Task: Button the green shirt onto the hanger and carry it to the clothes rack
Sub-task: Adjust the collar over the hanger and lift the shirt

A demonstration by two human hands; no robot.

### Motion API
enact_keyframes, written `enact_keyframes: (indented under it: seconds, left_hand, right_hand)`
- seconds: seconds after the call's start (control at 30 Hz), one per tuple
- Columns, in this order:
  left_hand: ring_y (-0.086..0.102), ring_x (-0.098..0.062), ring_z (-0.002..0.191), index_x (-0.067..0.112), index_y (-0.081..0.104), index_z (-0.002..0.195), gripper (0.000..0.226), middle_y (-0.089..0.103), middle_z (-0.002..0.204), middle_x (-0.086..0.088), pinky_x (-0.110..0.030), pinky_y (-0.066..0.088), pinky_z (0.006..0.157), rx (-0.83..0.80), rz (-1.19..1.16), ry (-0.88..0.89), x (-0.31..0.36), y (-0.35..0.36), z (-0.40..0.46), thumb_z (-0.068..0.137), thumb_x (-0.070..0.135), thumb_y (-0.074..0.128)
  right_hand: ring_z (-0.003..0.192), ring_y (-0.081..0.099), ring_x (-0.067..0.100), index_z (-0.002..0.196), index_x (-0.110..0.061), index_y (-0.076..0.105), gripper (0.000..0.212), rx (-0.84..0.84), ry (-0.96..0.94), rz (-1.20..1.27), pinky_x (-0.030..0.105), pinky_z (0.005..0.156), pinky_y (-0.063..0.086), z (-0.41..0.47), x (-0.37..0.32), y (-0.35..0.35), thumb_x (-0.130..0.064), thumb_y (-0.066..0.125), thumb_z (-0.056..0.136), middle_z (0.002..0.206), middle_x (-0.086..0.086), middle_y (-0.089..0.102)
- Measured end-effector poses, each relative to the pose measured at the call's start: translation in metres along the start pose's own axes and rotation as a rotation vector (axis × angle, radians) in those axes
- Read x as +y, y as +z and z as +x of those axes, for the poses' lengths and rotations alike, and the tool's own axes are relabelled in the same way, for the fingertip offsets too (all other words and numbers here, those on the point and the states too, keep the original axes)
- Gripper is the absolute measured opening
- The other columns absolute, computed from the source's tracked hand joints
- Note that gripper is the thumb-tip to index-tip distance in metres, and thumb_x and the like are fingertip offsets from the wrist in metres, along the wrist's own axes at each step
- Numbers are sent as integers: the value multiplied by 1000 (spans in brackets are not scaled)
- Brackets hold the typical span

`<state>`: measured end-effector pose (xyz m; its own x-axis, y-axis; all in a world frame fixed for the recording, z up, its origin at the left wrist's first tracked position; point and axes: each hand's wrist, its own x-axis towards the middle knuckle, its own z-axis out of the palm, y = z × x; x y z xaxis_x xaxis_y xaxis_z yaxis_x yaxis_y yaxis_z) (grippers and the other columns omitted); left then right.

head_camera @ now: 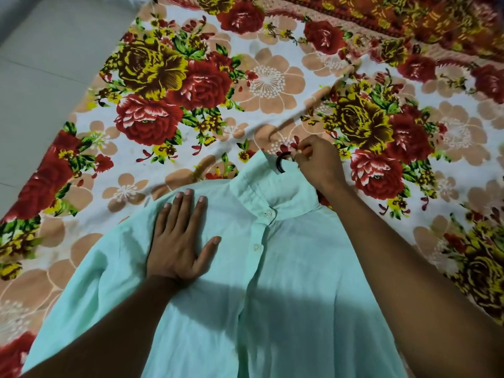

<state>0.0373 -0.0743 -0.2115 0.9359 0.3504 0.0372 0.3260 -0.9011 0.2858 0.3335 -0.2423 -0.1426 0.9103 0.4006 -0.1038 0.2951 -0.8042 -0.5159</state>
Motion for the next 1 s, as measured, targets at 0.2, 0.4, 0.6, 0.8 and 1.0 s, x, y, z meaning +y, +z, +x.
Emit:
enact_keyframes:
  seconds: [0.2,0.4,0.6,0.8,1.0]
  left_hand:
    - [6,-25,160,16,18,163,83,10,172,-10,-54,15,126,4,19,8,0,2,-1,95,60,36]
    - [4,-26,160,15,17,163,84,9,172,-12,-53,14,127,18,43,19,-3,7,-2,96,59,38]
    - [4,-26,160,15,15,164,83,8,172,-12,-53,12,127,31,39,21,-4,10,-3,96,59,36]
    - [4,-25,160,20,15,164,82,7,172,-10,-51,10,127,50,7,16,-5,8,-4,96,62,35]
    - [19,-32,154,20,23,160,78,20,168,-14,-53,13,126,108,-156,37,3,-11,-10,96,60,44]
  right_hand:
    - [93,67,23,118,-9,65,36,-49,85,123,44,86,56,-68,35,-21,-40,60,100,105,10,73]
    - [116,53,35,128,-9,58,54,-174,-41,-318,46,91,50,-95,44,-2,-42,74,89,118,14,58]
    - [109,62,38,122,-6,56,41,-53,-18,-316,48,86,53,-105,40,14,-34,70,94,116,15,65]
    - [106,67,22,118,-6,72,24,-104,-68,147,21,79,45,-104,39,-4,-12,70,95,119,9,74]
    - [119,62,14,123,-5,72,34,-60,-219,281,21,99,49,-135,29,-31,-10,76,90,132,-5,65]
